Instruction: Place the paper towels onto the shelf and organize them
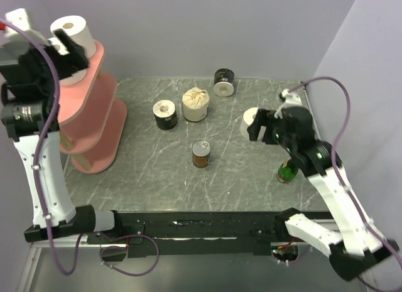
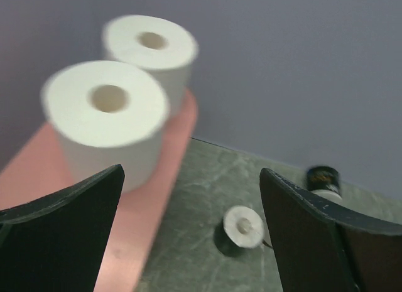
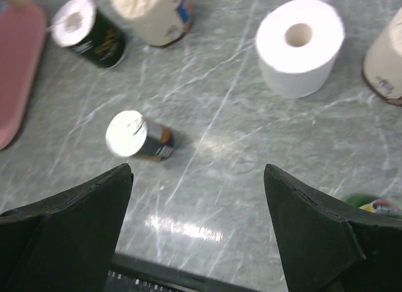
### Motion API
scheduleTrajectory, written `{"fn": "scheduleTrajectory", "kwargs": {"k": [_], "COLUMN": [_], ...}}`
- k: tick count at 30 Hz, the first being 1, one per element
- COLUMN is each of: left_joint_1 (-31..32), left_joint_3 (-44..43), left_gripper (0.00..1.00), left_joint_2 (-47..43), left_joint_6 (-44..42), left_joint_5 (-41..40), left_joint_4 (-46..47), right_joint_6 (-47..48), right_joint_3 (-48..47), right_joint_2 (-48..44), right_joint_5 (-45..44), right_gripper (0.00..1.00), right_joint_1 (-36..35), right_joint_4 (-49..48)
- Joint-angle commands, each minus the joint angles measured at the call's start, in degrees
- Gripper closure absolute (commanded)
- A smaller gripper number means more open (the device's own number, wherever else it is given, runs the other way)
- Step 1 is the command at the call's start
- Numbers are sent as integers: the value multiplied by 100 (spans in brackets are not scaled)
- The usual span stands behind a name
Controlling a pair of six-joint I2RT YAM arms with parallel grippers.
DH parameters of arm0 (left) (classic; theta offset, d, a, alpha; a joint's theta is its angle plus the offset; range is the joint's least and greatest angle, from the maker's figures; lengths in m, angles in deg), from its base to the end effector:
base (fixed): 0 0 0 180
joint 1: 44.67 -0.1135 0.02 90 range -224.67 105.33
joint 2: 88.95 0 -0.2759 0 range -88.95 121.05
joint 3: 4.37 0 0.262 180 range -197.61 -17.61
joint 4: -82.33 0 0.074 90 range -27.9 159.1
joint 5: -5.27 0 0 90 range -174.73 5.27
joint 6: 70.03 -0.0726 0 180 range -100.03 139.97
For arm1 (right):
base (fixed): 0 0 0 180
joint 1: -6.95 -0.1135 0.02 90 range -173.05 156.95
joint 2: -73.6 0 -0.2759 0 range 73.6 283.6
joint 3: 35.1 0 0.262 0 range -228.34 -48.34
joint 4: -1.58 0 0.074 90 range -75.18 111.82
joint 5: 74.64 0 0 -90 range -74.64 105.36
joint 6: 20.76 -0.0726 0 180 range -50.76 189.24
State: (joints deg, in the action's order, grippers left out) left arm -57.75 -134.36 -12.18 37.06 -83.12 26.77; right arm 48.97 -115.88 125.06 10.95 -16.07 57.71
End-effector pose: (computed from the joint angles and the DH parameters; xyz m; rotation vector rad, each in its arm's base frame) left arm 0.2539 0.0569 0.5859 -0.3985 1.5621 -0.0768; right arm 0.1929 0.0759 0.3916 -0.0007 2.0601 0.3936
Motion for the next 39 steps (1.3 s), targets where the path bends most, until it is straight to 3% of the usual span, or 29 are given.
{"fn": "scheduleTrajectory", "kwargs": {"k": [1, 5, 8, 13, 19, 25, 30, 39], "left_joint_1": [1104, 2202, 2625, 2881, 3136, 3330, 3338, 3461], "left_joint_3": [257, 1247, 1986, 3566, 5264, 6390, 6858, 6920], "left_gripper": [5, 6, 7, 6, 5, 5, 4, 4], "left_joint_2": [-486, -961, -1322, -1919, -2394, -2711, -2747, -2685], "left_joint_6": [-161, -152, -258, -451, -302, -170, -196, -223], "left_joint_5": [68, 304, 384, 1331, 1720, 1939, 2238, 1844], "left_joint_4": [-92, 198, 400, 1154, 2166, 2931, 3134, 3046], "right_joint_6": [164, 462, 480, 752, 1025, 1254, 1429, 1298], "right_joint_3": [-487, -584, -907, -1102, -1743, -2086, -2359, -2781], "right_joint_2": [959, 1603, 2209, 2903, 3765, 4363, 4837, 5435], "right_joint_5": [-974, -888, -563, -105, -69, 71, 19, 563], "right_gripper": [14, 21, 24, 26, 25, 26, 28, 34], "right_joint_1": [114, 421, 781, 958, 1186, 1371, 1389, 1380], "right_joint_4": [-229, -615, -554, -1002, -906, -1020, -923, -888]}}
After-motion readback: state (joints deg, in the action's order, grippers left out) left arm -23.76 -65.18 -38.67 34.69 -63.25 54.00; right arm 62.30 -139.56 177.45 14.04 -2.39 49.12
